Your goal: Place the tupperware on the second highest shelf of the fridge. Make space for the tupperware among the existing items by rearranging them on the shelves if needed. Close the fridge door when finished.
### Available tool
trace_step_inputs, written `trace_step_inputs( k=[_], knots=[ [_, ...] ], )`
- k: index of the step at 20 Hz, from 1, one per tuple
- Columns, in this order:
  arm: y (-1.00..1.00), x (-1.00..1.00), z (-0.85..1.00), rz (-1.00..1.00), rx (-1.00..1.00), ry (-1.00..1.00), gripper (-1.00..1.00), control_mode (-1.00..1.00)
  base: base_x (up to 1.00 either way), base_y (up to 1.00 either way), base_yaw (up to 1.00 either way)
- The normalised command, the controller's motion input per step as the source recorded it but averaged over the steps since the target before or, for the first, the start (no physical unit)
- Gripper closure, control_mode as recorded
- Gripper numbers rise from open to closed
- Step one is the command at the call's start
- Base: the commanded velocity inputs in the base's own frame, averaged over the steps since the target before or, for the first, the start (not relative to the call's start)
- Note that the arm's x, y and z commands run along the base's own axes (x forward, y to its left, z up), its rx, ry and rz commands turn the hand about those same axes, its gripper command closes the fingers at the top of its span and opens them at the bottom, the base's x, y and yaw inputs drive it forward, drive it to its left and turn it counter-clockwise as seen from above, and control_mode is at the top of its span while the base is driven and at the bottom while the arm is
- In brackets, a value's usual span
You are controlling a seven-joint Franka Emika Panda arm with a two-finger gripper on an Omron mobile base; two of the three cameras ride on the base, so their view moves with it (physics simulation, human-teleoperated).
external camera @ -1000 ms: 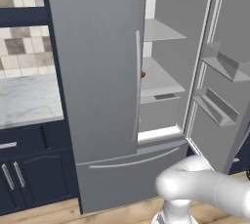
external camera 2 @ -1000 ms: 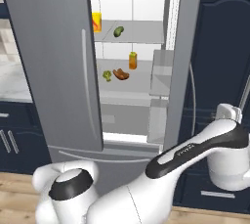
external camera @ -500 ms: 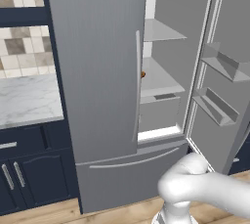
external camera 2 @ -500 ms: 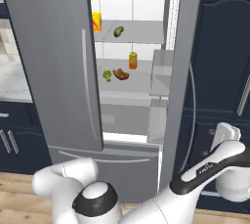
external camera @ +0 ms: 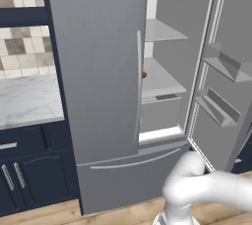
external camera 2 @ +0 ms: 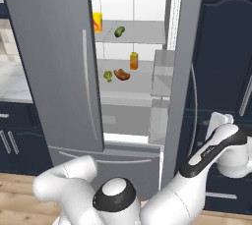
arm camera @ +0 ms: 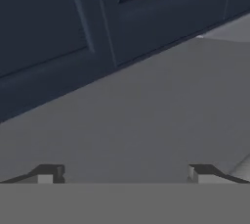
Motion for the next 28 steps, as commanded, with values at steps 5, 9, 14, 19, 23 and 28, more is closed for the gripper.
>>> trace_step_inputs(
  k=[5, 9, 14, 19, 23, 28],
  knots=[
    [0.50, 0.50, -0.20, 0.23, 0.00, 0.12, -1.00, -1.00, 0.00, 0.00, 0.00],
    [0.77, 0.04, -0.31, 0.30, 0.00, -0.01, -1.00, -1.00, 0.00, 0.00, 0.00],
    [1.00, -0.21, -0.35, 0.30, -0.05, -0.20, -1.00, -1.00, 0.00, 0.00, 0.00],
    [1.00, 0.05, -0.09, 0.13, -0.06, -0.25, -1.00, -1.00, 0.00, 0.00, 0.00],
    [1.00, 0.54, 0.00, -0.04, -0.07, -0.22, -1.00, -1.00, 0.00, 0.00, 0.00],
    [1.00, 0.69, 0.00, -0.22, -0.08, -0.21, -1.00, -1.00, 0.00, 0.00, 0.00]
  ],
)
